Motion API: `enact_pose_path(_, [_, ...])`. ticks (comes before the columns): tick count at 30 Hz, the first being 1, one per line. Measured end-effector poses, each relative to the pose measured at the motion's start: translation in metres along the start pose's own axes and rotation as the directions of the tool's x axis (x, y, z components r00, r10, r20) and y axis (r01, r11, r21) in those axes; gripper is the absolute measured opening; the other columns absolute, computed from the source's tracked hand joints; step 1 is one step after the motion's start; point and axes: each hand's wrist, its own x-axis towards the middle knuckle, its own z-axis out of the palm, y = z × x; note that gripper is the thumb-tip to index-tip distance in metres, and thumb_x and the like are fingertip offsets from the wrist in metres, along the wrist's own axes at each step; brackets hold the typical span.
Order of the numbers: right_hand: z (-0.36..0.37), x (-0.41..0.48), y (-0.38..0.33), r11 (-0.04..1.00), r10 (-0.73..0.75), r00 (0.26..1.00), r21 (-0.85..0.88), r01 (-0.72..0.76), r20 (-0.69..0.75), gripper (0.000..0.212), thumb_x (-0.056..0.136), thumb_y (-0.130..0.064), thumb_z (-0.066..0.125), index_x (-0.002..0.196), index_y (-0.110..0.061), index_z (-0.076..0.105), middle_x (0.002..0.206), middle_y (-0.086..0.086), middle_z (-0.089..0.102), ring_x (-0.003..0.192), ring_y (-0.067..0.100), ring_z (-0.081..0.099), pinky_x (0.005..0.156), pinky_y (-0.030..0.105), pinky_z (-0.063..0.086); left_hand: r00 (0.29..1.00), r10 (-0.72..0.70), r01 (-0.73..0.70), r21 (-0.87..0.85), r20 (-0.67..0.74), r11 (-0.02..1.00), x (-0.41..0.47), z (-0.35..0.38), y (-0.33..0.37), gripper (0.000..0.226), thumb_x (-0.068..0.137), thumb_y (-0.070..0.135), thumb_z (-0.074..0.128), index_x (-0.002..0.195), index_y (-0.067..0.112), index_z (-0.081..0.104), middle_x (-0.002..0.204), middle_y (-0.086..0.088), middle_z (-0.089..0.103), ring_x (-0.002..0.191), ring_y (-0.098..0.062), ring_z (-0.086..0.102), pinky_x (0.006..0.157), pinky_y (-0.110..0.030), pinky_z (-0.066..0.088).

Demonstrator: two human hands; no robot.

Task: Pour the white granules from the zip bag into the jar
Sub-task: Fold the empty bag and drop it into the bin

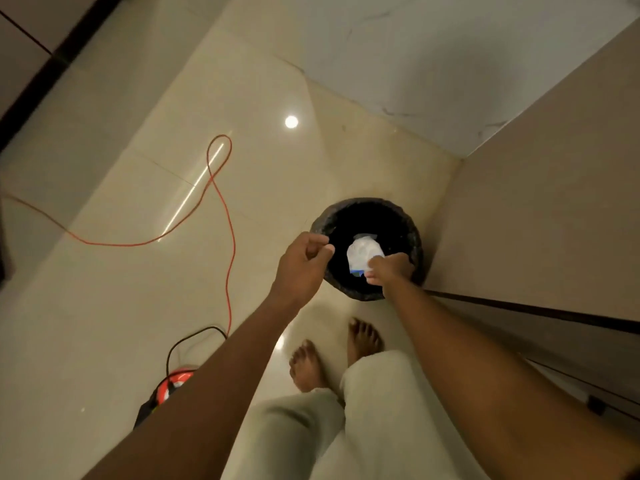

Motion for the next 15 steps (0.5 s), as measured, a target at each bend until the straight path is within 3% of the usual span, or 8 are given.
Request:
enact_pose_path(4, [0.016, 0.048, 0.02, 0.998, 0.023, 1.0, -0.051, -0.023, 0.0, 0.035, 0.096, -0.005, 0.066, 0.126, 0.014, 0.06, 0.108, 0.029, 0.073, 0.096, 0.038, 0.076, 0.086, 0.049, 0.065, 1.0, -0.008, 0.008, -0.003, 0.015, 1.0, 0.028, 0.016, -0.034, 0.014, 0.102, 0.023, 0.066, 0.114, 0.017, 0.07, 0.102, 0.001, 0.072, 0.094, -0.01, 0.067, 0.079, -0.021, 0.049])
enact_pose_path(7, [0.004, 0.034, 0.022, 0.998, 0.013, 1.0, -0.059, -0.013, 0.005, 0.046, 0.097, -0.005, 0.067, 0.14, 0.007, 0.053, 0.12, 0.029, 0.071, 0.105, 0.039, 0.074, 0.094, 0.051, 0.061, 0.999, -0.039, 0.039, -0.022, 0.009, 0.999, 0.014, 0.013, -0.035, 0.014, 0.102, 0.021, 0.066, 0.114, 0.016, 0.07, 0.108, -0.008, 0.073, 0.097, -0.02, 0.067, 0.086, -0.031, 0.052])
enact_pose_path(9, [-0.013, -0.001, 0.017, 0.992, -0.056, 0.998, -0.109, 0.058, 0.018, 0.049, 0.096, -0.003, 0.068, 0.143, 0.005, 0.054, 0.123, 0.03, 0.071, 0.109, 0.041, 0.073, 0.099, 0.053, 0.058, 0.999, -0.038, 0.038, -0.02, -0.004, 0.999, -0.015, 0.005, -0.02, 0.013, 0.102, 0.02, 0.066, 0.114, 0.018, 0.07, 0.106, -0.006, 0.072, 0.099, -0.023, 0.068, 0.09, -0.036, 0.052])
enact_pose_path(12, [-0.048, -0.086, 0.006, 0.975, -0.176, 0.982, -0.125, 0.184, 0.069, 0.035, 0.095, 0.001, 0.064, 0.13, 0.006, 0.065, 0.113, 0.028, 0.075, 0.105, 0.042, 0.074, 0.096, 0.053, 0.059, 0.999, -0.033, 0.033, -0.018, -0.011, 0.999, -0.08, -0.008, 0.018, 0.013, 0.101, 0.018, 0.066, 0.113, 0.017, 0.071, 0.103, -0.002, 0.073, 0.102, -0.024, 0.069, 0.094, -0.038, 0.054])
enact_pose_path(15, [-0.093, -0.193, -0.013, 0.922, -0.348, 0.929, -0.134, 0.364, 0.124, 0.024, 0.095, -0.004, 0.064, 0.118, 0.001, 0.07, 0.104, 0.02, 0.077, 0.096, 0.035, 0.076, 0.09, 0.052, 0.061, 1.0, -0.017, 0.017, -0.023, 0.004, 1.0, -0.157, -0.025, 0.069, 0.013, 0.101, 0.02, 0.066, 0.113, 0.019, 0.072, 0.103, 0.002, 0.073, 0.101, -0.018, 0.07, 0.09, -0.032, 0.054])
